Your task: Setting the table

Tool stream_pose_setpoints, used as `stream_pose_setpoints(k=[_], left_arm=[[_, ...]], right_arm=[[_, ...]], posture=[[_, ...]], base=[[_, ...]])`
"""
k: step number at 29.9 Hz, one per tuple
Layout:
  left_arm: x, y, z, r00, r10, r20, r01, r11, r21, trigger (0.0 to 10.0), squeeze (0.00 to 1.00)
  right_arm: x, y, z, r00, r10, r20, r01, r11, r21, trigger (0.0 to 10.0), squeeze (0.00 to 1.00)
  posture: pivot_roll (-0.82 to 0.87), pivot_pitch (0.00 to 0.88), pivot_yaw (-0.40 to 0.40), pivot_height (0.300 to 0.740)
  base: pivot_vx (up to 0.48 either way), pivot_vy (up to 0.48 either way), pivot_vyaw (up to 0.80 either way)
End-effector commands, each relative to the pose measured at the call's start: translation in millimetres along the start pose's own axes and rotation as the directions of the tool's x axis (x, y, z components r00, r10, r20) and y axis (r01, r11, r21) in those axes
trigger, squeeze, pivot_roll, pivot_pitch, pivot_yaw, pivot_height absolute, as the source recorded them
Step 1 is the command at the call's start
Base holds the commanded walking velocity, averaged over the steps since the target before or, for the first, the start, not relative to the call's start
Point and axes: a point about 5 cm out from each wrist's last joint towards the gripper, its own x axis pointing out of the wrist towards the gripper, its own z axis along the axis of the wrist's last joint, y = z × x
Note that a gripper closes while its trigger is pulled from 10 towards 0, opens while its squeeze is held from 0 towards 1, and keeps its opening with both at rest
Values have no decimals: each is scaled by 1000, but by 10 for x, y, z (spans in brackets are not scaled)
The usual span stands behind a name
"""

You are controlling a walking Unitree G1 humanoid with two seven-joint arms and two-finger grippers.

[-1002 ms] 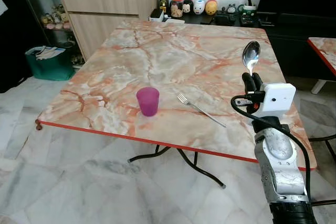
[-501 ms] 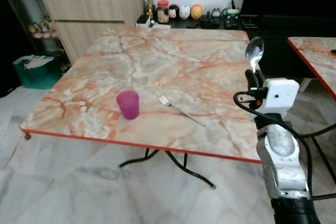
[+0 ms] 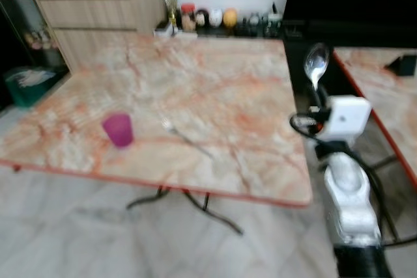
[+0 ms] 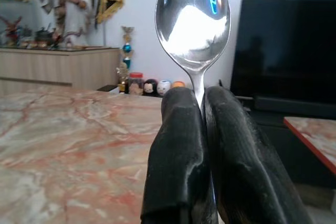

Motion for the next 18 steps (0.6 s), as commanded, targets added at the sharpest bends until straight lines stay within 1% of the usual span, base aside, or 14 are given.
stream_pose_setpoints(k=[1,10,16,18], left_arm=[[-11,-24,-42,1000,-10,-16,10,1000,16,10000,0],[-12,-20,-45,1000,-10,-19,10,1000,23,10000,0],[-11,-20,-46,1000,-11,-22,12,1000,24,10000,0],[-11,-21,-45,1000,-11,-22,12,1000,24,10000,0]], right_arm=[[7,-77,46,999,-24,21,24,1000,-4,10000,0],[12,-80,50,999,-21,24,21,1000,7,10000,0],[11,-82,55,999,-21,30,20,1000,12,10000,0],[9,-87,58,999,-20,35,20,1000,9,10000,0]], posture=[[-92,0,35,740],[-93,0,38,740],[-92,0,38,740],[-92,0,37,740]], base=[[0,-398,0],[0,-397,0],[0,-395,-774],[0,-396,0]])
